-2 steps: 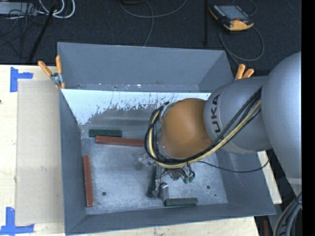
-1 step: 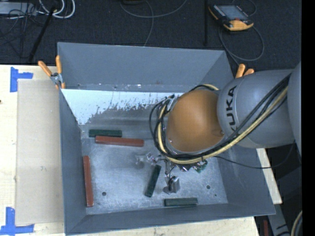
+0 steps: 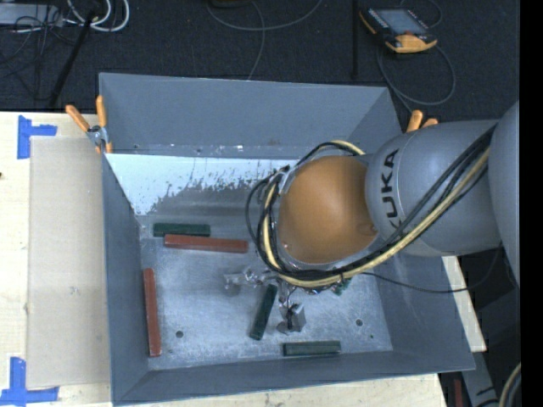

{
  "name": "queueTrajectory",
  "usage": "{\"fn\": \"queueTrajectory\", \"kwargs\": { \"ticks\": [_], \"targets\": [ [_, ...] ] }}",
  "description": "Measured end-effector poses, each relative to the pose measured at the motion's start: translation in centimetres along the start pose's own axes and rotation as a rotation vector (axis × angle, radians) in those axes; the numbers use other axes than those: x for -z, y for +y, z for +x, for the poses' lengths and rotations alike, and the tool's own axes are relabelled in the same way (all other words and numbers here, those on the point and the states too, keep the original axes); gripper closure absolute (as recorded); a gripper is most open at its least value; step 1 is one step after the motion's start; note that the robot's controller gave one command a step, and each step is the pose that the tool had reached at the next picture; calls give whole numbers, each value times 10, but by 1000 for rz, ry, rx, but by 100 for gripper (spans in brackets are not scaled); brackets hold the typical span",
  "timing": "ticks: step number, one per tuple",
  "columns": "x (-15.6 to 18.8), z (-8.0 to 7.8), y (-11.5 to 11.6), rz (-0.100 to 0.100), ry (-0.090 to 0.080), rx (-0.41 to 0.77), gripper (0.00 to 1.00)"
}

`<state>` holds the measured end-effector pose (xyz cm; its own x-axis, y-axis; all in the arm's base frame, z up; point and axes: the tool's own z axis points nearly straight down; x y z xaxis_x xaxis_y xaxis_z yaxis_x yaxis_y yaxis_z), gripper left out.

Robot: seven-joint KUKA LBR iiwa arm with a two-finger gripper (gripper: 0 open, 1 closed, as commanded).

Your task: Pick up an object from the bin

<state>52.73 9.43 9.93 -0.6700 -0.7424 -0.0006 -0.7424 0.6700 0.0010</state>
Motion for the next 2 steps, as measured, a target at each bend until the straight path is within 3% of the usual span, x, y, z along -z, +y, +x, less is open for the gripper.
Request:
{"fn": "queueTrajectory", "kwargs": {
  "ticks": [1, 2],
  "targets": [
    [-31, 0, -3, -2, 3, 178, 0],
    [-31, -1, -2, -1, 1, 173, 0]
  ]
}}
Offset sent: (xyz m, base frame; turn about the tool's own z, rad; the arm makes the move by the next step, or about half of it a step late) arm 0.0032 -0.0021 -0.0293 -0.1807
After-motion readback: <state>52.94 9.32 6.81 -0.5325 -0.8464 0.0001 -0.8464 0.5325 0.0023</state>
